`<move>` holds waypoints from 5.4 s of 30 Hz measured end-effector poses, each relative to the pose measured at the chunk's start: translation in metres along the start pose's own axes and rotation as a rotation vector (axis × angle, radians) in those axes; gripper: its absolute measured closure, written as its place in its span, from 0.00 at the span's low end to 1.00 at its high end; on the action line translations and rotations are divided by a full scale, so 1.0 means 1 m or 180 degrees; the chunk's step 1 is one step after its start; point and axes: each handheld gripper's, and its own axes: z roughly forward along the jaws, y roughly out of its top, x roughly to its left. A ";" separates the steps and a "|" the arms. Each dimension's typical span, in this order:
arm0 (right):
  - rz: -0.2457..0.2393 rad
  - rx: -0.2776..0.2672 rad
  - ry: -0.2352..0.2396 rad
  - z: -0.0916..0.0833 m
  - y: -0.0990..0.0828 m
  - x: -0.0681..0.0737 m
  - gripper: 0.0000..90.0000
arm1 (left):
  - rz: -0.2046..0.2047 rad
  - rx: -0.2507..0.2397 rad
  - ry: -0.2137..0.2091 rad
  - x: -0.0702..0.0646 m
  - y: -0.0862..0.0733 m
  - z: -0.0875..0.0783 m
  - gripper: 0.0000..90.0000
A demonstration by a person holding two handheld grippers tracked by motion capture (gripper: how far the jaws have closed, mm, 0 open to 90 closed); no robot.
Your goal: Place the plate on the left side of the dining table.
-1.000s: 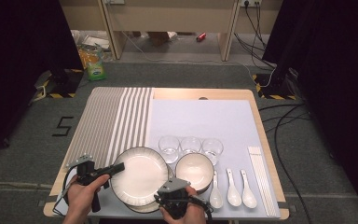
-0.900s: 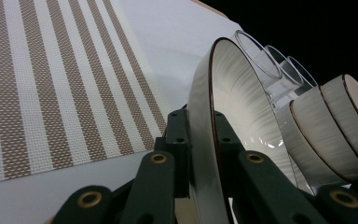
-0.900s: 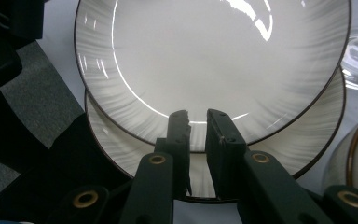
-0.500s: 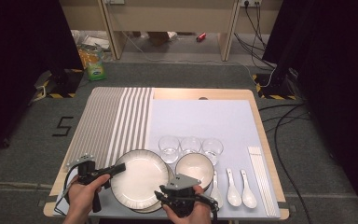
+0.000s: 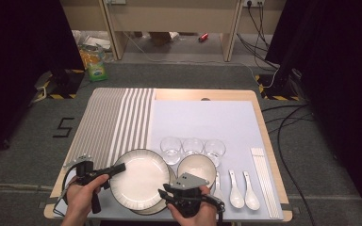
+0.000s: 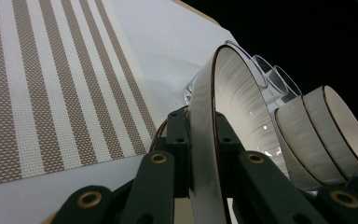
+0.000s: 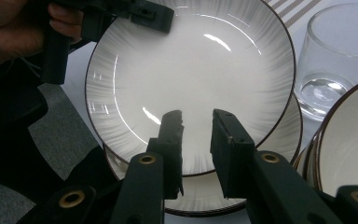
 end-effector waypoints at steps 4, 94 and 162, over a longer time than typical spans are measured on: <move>0.0013 -0.0018 -0.0015 -0.003 0.002 -0.002 0.82 | 0.0005 -0.0028 0.0018 0.001 0.002 -0.003 0.90; 0.0224 -0.0858 -0.0622 -0.064 0.015 -0.050 0.67 | -0.0041 -0.0505 0.0037 0.009 0.033 -0.029 0.90; 0.0261 -0.0970 -0.0809 -0.076 0.013 -0.061 0.68 | -0.0023 -0.0675 0.0069 0.014 0.049 -0.033 0.90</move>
